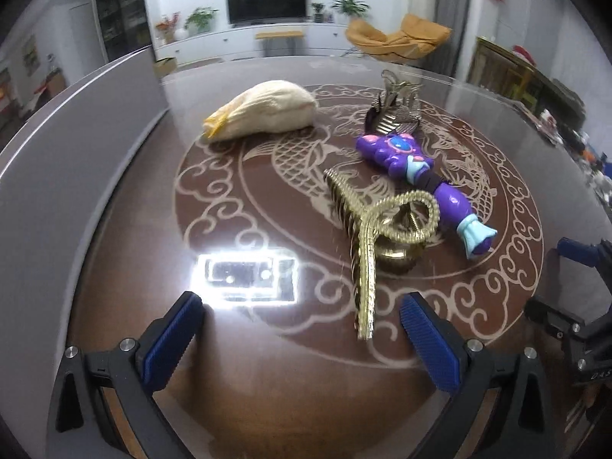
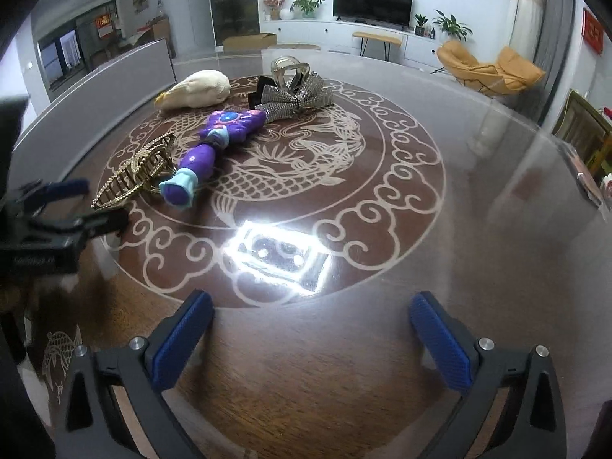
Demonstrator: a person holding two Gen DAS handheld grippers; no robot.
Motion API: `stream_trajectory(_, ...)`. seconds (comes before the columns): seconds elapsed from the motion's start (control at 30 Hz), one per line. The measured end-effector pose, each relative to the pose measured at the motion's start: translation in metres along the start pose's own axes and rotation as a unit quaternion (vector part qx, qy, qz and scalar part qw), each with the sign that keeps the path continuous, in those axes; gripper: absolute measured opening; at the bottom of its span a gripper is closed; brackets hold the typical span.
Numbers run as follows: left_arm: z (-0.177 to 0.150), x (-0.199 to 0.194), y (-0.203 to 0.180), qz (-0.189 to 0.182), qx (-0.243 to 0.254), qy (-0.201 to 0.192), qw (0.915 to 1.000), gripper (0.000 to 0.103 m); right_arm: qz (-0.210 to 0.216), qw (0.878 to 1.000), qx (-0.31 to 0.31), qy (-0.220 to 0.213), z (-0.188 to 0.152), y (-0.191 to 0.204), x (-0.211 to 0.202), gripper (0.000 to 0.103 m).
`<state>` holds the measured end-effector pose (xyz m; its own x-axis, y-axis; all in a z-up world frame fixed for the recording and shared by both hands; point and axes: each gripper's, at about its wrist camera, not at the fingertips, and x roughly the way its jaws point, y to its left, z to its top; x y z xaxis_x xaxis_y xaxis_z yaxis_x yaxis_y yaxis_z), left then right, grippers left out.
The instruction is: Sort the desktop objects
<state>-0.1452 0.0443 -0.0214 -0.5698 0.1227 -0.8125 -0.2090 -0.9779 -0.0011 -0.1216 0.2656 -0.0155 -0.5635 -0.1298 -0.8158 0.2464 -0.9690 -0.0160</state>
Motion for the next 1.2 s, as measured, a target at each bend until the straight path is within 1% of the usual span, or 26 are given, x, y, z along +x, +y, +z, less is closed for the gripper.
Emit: stream_trajectory(1.2, 0.0001, 0.0006, 0.0011, 0.000, 0.000, 0.000, 1.0000, 0.103, 0.000, 1.000, 0.000, 0.000, -0.0008, 0.0000, 0.0006, 0.103)
